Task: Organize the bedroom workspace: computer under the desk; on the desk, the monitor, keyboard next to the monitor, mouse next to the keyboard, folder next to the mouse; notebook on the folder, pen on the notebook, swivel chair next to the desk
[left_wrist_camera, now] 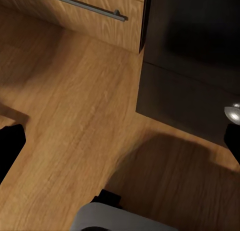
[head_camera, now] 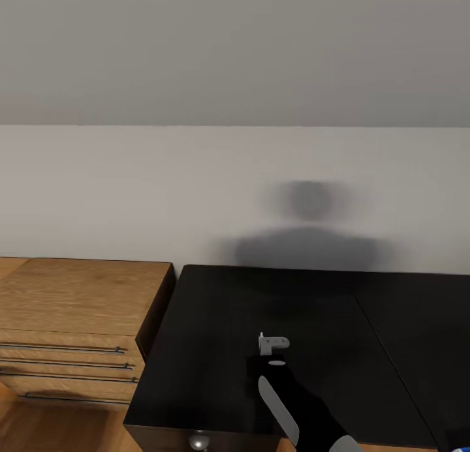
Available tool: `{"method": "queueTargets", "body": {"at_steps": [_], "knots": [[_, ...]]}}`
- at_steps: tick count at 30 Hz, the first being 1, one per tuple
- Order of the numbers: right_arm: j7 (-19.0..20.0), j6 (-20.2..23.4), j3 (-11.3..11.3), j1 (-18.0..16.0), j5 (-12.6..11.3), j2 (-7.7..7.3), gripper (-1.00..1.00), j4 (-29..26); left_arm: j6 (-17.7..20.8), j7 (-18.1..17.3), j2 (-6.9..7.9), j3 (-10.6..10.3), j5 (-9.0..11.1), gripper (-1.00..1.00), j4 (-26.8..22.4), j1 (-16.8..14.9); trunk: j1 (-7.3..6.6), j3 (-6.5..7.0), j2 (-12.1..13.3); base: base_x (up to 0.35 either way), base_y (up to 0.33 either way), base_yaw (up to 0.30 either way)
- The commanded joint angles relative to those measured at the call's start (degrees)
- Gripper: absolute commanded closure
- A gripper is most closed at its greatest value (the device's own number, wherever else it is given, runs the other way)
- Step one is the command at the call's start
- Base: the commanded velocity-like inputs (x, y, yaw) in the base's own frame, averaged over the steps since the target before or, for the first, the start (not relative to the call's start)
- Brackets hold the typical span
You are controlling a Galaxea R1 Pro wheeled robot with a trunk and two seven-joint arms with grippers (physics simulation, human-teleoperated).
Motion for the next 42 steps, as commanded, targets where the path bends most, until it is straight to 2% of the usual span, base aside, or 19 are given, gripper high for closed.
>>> {"method": "queueTargets", "body": {"at_steps": [1, 42], "knots": [[-0.3, 0.1, 0.1, 0.0, -1.4, -0.04, 1.0, 1.9, -0.1, 0.5, -0.02, 0.1, -0.6, -1.0, 0.0, 0.0, 0.08, -0.07, 0.0, 0.0, 0.0, 0.0], [-0.3, 1.1, -0.5, 0.0, -1.5, -0.04, 1.0, 1.8, -0.2, 0.5, 0.04, 0.1, -0.6, -1.0, 0.0, 0.0, -0.36, 0.29, 0.8, 0.0, 0.0, 0.0]]}}
